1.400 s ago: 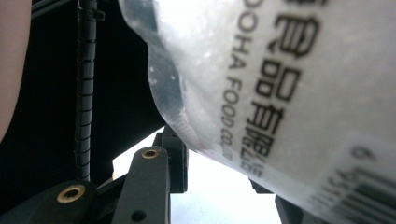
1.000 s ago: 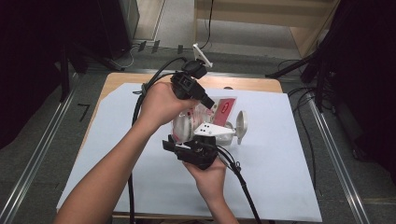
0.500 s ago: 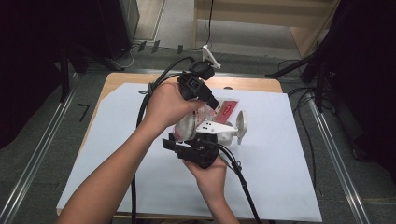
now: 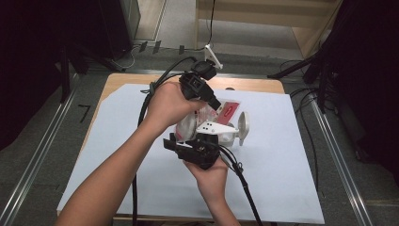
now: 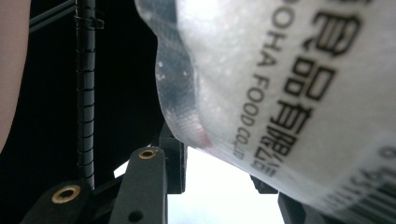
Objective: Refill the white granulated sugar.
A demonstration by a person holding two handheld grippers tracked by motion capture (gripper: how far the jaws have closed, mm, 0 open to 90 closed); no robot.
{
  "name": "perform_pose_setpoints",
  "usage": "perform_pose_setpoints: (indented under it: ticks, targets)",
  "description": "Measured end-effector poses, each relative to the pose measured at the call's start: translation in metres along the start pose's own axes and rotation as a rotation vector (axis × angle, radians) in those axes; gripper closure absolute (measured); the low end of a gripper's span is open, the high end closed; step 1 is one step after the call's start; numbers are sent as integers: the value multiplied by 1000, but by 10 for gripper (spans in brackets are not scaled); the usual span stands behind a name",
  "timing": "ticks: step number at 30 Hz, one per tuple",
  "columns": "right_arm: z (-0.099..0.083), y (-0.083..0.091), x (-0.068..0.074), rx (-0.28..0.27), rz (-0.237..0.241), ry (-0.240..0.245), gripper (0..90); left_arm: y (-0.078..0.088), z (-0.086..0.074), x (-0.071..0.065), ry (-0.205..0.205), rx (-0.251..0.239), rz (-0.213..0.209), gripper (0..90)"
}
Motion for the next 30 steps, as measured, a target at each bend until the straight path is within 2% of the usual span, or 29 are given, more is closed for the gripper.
perform_pose_setpoints:
  ticks: [21,30]
  targets:
    - [-1,3,0,-14,7,2,639,-1,2,-3,-3,12,5,879]
    - [-2,3,-1,-19,3,18,651,-2,3,-4,-5,13,-1,879]
Point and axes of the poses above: each handheld gripper's, and its own axes: y roughly backward along the jaws, z roughly out of its top, x roughly to its left, the point moved 1 cm from there along -y, roughly forward along the jaws, and after that the axes turned 2 degrees about -x, right-handed, at the moved point
